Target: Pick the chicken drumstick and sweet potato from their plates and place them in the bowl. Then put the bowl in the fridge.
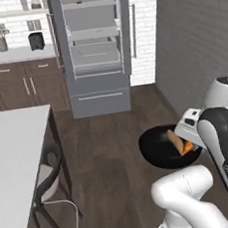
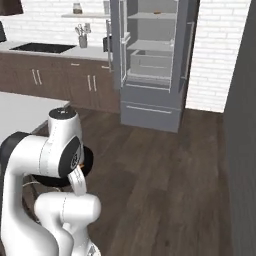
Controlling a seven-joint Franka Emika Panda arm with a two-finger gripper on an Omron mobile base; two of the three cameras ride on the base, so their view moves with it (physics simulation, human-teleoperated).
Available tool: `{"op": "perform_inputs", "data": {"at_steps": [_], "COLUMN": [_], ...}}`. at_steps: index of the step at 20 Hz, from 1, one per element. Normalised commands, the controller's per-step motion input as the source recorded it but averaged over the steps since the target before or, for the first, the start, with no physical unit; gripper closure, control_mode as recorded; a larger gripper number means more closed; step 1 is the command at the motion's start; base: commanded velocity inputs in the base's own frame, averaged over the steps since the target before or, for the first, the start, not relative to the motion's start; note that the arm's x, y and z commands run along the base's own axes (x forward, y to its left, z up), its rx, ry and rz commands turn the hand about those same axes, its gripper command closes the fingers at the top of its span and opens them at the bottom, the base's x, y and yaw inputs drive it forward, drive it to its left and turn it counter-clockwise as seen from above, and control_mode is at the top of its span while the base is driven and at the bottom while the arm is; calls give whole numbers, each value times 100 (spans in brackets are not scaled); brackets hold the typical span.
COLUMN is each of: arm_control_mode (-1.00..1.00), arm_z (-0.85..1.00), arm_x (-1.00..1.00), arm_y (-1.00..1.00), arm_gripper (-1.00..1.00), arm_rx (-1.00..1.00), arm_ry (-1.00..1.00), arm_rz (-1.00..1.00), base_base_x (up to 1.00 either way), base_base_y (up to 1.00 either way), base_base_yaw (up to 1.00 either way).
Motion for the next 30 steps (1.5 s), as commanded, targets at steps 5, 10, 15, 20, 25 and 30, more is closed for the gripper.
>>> {"op": "perform_inputs", "data": {"at_steps": [5, 10, 15, 20, 25, 30], "arm_control_mode": [100, 100, 100, 100, 100, 100], "arm_z": [0, 0, 0, 0, 0, 0], "arm_x": [0, 0, 0, 0, 0, 0], "arm_y": [0, 0, 0, 0, 0, 0], "arm_gripper": [100, 100, 100, 100, 100, 100], "arm_rx": [0, 0, 0, 0, 0, 0], "arm_ry": [0, 0, 0, 0, 0, 0], "arm_rz": [0, 0, 0, 0, 0, 0], "base_base_x": [100, 100, 100, 100, 100, 100], "base_base_y": [0, 9, 40, 53, 61, 39], "base_base_yaw": [-40, -17, -3, -5, -8, -10]}}
